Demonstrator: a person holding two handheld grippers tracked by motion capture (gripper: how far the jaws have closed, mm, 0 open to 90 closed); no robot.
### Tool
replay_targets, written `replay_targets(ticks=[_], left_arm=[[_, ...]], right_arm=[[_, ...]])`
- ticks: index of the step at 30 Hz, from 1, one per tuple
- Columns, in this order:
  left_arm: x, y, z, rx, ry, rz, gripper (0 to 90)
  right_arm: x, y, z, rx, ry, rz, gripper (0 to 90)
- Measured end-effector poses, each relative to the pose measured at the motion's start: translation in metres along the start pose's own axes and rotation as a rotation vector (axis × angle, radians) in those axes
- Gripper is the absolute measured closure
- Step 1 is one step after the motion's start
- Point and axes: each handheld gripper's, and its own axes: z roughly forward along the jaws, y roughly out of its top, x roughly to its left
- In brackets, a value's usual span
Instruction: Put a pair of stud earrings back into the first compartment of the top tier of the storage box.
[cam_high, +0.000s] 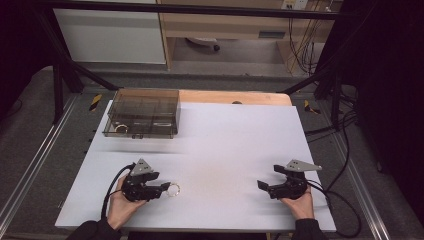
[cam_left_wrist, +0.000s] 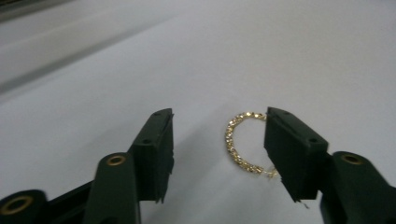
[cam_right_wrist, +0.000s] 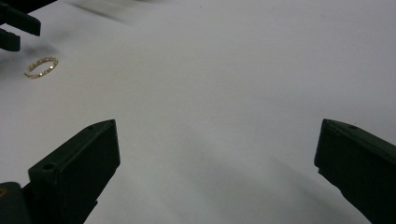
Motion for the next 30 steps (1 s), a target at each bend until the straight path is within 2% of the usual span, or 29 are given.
replay_targets(ticks=[1, 3, 8, 10, 16, 22, 30], left_arm=[[-0.002, 0.000, 0.002, 0.010, -0.009, 0.005, 48.8], [-0.003, -0.001, 0.004, 0.016, -0.015, 0.007, 53.6], [-0.009, -0.003, 0.011, 0.047, -0.013, 0.010, 62.8], [-0.009, -0.003, 0.012, 0.052, -0.011, 0.013, 64.2], [-0.011, -0.004, 0.016, 0.067, 0.003, 0.017, 76.3], [-0.011, -0.004, 0.018, 0.069, 0.019, 0.017, 81.9], [-0.012, -0.003, 0.019, 0.075, 0.031, 0.014, 83.9]], right_arm=[[0.000, 0.000, 0.000, -0.002, -0.001, -0.001, 0.7], [0.000, 0.000, 0.000, -0.002, -0.001, -0.001, 0.7], [0.000, 0.000, 0.000, -0.001, -0.001, -0.001, 0.7], [0.000, 0.000, 0.000, -0.002, -0.001, -0.002, 0.7], [0.000, 0.000, 0.000, -0.001, -0.001, 0.000, 0.7], [0.000, 0.000, 0.000, -0.001, 0.000, 0.000, 0.7], [0.000, 0.000, 0.000, -0.001, 0.000, 0.002, 0.7]])
